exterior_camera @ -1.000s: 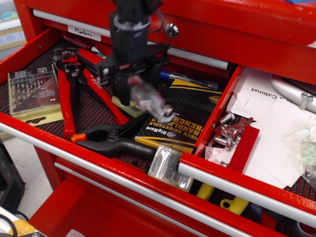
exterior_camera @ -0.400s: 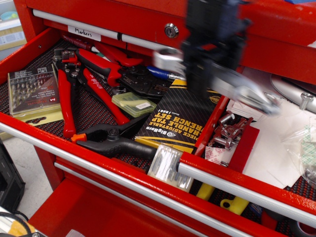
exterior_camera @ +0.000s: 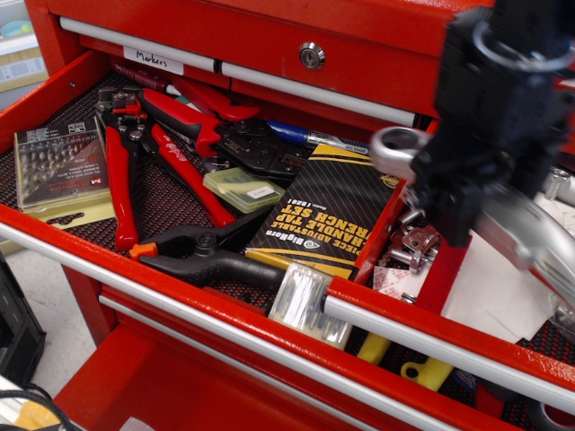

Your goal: Pick up box cutter and put into drawer

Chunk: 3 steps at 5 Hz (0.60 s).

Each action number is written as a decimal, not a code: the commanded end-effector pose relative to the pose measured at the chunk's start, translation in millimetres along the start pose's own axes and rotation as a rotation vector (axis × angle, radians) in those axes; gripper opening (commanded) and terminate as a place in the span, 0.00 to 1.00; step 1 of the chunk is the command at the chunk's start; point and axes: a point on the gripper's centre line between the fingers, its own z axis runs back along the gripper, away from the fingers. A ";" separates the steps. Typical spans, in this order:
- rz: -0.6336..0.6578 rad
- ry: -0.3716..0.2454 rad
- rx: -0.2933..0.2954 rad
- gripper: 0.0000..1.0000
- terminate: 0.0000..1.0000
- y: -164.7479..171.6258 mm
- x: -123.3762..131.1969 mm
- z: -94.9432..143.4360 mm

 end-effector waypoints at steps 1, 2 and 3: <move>-0.134 -0.098 -0.149 1.00 0.00 -3.9 -6.7 13.2; -0.134 -0.098 -0.149 1.00 0.00 -3.9 -6.7 13.2; -0.134 -0.098 -0.149 1.00 1.00 -3.9 -6.7 13.2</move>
